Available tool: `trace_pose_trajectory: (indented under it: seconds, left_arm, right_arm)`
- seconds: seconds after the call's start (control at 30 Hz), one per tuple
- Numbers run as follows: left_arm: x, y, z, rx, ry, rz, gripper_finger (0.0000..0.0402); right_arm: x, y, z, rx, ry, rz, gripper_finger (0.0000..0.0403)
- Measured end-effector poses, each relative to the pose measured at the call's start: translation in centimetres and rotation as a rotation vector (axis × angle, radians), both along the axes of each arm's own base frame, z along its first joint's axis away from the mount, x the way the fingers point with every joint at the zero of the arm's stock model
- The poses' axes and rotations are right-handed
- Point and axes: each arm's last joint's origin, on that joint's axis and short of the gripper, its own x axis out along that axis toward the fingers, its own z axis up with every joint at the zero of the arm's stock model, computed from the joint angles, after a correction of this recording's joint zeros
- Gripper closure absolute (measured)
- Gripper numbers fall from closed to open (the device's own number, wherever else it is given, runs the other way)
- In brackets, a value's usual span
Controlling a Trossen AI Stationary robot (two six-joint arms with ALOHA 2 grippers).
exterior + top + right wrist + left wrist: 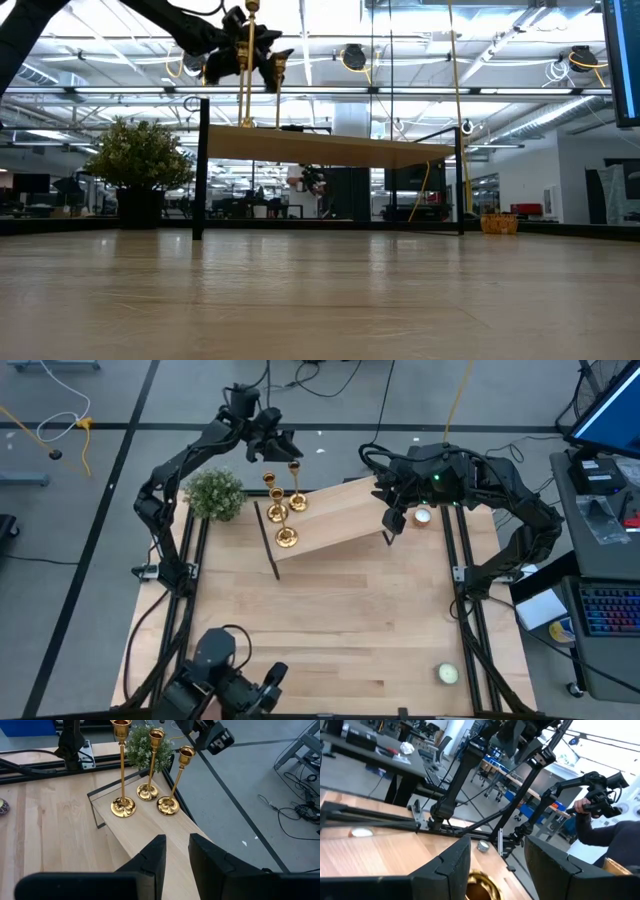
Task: Pick & Place candle stick holders
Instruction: Put the gold candle holder on the shelf
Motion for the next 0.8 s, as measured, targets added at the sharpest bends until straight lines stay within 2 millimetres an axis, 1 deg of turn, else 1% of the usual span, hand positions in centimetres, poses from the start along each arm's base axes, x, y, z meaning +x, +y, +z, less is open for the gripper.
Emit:
trace_pose_trajectory:
  seconds: [0.13,0.27,0.4,0.47,0.6,0.7,0.8]
  left_arm:
    - [-0.1,0.5,1.1,0.041,-0.027,0.008,0.0217]
    - [-0.7,1.1,2.9,0.089,-0.058,0.027,0.0217]
    - [-1.7,1.4,4.9,0.127,-0.081,0.053,0.0217]
    - [-2.3,1.3,5.6,0.128,-0.080,0.064,0.0217]
    - [-3.3,0.9,6.8,0.130,-0.082,0.086,0.0218]
    - [-3.8,0.0,7.8,0.153,-0.095,0.082,0.0218]
    - [-3.9,-0.3,8.2,0.158,-0.098,0.082,0.0218]
  right_arm:
    - [0.0,0.0,0.0,-0.001,-0.005,0.000,0.0325]
    - [0.2,0.0,0.2,-0.010,-0.025,0.000,0.0326]
    - [1.0,-0.5,0.1,-0.094,-0.017,-0.024,0.0326]
    - [2.2,-1.1,-0.4,-0.163,-0.016,-0.037,0.0325]
    - [4.5,-3.1,-2.7,-0.267,0.008,-0.027,0.0326]
    - [6.0,-4.9,-4.9,-0.350,0.015,-0.032,0.0325]
    - [7.3,-6.6,-7.2,-0.415,0.003,-0.047,0.0325]
